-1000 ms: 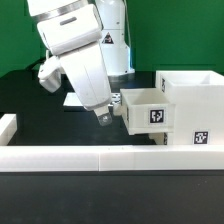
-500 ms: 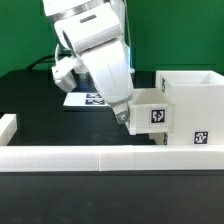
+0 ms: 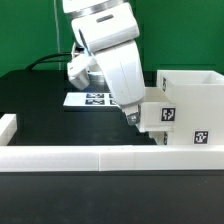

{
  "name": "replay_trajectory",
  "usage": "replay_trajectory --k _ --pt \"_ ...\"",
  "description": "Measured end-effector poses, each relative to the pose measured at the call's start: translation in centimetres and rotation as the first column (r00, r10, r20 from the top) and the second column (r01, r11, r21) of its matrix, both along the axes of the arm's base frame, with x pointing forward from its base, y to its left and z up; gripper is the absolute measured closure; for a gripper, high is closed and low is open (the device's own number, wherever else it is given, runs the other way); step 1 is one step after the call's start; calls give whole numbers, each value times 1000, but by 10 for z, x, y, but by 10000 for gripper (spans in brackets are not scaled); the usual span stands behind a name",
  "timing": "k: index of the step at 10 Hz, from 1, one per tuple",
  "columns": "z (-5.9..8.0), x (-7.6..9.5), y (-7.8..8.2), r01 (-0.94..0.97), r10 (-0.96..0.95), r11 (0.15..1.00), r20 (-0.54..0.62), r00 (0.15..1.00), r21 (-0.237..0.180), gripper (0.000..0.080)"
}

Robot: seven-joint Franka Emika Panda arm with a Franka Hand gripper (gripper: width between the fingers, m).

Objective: Assemble drawer

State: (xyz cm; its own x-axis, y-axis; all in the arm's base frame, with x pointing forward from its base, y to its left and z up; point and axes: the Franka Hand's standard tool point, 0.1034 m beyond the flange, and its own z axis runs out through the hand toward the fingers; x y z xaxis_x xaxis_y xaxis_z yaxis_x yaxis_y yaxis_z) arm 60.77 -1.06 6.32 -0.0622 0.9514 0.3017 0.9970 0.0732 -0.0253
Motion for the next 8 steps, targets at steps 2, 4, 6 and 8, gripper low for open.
replay_trajectory --k 2,4,6,8 --pt "-2 -2 -1 1 -1 1000 -5 1000 -11 150" --pt "-4 -4 -5 6 -6 1000 -11 1000 -12 150" --pt "-4 -4 -5 7 -7 1000 -11 1000 -12 150" --pt "-7 -4 1 8 -8 1000 10 1000 -11 150"
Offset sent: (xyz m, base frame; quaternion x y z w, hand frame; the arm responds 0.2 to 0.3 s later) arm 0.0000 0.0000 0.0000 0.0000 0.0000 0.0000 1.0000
